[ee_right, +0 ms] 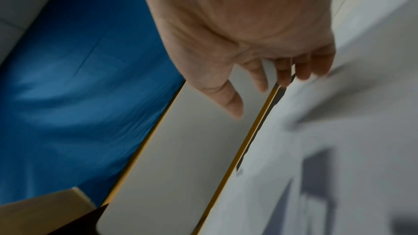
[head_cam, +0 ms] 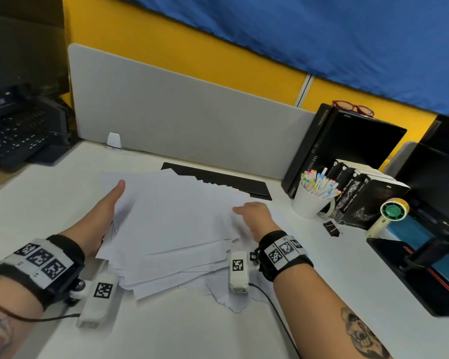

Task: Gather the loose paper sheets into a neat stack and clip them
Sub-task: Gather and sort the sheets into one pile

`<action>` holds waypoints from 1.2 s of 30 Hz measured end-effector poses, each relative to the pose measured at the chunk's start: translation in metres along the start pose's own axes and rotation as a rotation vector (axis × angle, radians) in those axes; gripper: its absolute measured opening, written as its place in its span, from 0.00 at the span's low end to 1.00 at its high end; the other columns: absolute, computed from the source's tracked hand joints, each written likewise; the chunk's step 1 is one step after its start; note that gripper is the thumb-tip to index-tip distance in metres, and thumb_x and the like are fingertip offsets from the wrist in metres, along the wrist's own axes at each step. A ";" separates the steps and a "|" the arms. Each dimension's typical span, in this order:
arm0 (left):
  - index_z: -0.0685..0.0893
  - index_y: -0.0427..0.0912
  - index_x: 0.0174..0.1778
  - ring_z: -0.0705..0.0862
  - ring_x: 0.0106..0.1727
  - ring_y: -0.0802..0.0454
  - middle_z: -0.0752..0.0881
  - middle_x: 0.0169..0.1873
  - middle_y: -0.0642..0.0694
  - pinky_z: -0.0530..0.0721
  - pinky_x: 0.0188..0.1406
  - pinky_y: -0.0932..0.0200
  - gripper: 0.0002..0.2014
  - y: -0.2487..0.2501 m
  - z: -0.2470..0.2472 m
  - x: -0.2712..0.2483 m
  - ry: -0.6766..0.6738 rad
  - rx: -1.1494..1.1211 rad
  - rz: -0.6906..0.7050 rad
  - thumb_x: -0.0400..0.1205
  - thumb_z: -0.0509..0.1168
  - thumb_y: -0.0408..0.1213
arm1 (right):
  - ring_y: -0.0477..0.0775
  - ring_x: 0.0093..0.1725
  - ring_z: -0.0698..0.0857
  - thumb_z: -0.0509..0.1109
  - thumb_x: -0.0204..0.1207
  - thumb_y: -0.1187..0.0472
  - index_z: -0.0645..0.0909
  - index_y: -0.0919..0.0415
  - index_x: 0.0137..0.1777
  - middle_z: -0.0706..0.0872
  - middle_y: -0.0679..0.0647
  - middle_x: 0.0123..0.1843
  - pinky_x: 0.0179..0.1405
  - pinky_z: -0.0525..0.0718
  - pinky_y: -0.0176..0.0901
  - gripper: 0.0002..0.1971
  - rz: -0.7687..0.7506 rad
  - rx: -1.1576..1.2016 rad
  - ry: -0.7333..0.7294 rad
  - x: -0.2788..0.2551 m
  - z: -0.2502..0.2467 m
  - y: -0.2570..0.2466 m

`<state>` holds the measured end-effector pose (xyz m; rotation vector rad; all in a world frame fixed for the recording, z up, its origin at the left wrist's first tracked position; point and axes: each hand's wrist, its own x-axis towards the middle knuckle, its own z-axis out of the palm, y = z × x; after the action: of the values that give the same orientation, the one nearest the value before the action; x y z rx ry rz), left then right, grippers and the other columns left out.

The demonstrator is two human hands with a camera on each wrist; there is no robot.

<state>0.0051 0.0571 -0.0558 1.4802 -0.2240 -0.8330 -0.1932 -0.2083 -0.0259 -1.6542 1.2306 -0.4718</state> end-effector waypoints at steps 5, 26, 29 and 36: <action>0.88 0.37 0.64 0.93 0.53 0.35 0.94 0.52 0.38 0.88 0.59 0.41 0.36 -0.009 -0.001 0.004 0.007 0.234 -0.035 0.60 0.88 0.44 | 0.69 0.73 0.77 0.78 0.72 0.54 0.65 0.64 0.80 0.75 0.64 0.77 0.72 0.78 0.62 0.39 0.208 -0.081 0.193 0.004 -0.033 0.013; 0.89 0.32 0.58 0.93 0.49 0.33 0.94 0.48 0.34 0.89 0.48 0.46 0.17 -0.004 0.007 0.001 0.029 0.230 -0.048 0.74 0.80 0.30 | 0.62 0.43 0.87 0.69 0.71 0.69 0.85 0.59 0.41 0.87 0.56 0.39 0.41 0.82 0.45 0.06 -0.424 -0.348 0.234 -0.011 -0.058 -0.016; 0.89 0.31 0.57 0.93 0.49 0.32 0.94 0.48 0.34 0.89 0.55 0.39 0.17 -0.003 0.006 0.001 0.036 0.244 -0.059 0.74 0.81 0.30 | 0.57 0.39 0.82 0.65 0.73 0.69 0.80 0.54 0.37 0.80 0.49 0.34 0.35 0.74 0.41 0.10 -0.489 -0.346 0.337 -0.017 -0.065 -0.030; 0.88 0.30 0.57 0.92 0.49 0.31 0.94 0.48 0.32 0.90 0.50 0.43 0.16 -0.001 0.007 -0.004 0.037 0.261 -0.080 0.75 0.80 0.28 | 0.52 0.38 0.81 0.63 0.81 0.70 0.77 0.64 0.47 0.82 0.50 0.38 0.37 0.79 0.42 0.02 -0.698 -0.070 0.562 -0.032 -0.088 -0.053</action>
<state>-0.0022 0.0540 -0.0544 1.7569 -0.2550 -0.8641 -0.2470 -0.2215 0.0661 -2.0750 1.0164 -1.4101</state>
